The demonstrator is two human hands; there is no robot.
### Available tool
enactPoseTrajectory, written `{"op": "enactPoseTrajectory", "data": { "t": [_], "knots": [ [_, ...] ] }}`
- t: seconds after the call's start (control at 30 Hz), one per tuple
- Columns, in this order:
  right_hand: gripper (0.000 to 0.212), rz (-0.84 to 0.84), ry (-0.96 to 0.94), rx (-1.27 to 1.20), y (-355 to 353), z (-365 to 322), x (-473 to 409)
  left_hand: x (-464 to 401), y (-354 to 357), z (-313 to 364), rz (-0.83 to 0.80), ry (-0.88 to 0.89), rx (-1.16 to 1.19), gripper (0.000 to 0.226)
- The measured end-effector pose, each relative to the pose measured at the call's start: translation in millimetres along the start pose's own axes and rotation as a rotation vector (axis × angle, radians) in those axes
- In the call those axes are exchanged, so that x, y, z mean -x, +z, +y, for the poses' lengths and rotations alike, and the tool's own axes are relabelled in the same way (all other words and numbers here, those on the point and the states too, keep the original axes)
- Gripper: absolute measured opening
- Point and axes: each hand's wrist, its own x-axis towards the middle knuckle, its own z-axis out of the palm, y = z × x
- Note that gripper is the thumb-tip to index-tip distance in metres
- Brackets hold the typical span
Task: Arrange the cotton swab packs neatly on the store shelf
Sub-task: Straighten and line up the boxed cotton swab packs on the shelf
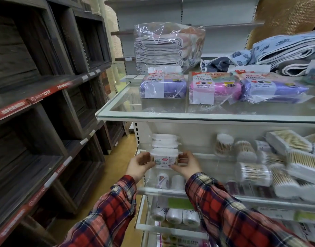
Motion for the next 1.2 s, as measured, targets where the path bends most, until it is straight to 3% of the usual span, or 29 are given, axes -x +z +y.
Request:
{"op": "enactPoseTrajectory", "data": {
  "t": [0.53,0.77,1.0,1.2],
  "knots": [
    [0.059,0.057,0.044,-0.081,-9,0,8,20,-1,19,0.084,0.014,0.103,0.073],
    [0.059,0.042,-0.022,-0.167,-31,-18,22,28,-18,53,0.132,0.090,0.142,0.064],
    [0.054,0.070,-0.134,-0.202,-58,-38,25,37,13,92,0.069,0.158,0.155,0.061],
    [0.052,0.185,-0.181,-0.261,-98,-36,26,41,66,109,-0.137,0.144,0.172,0.058]
  ]
}}
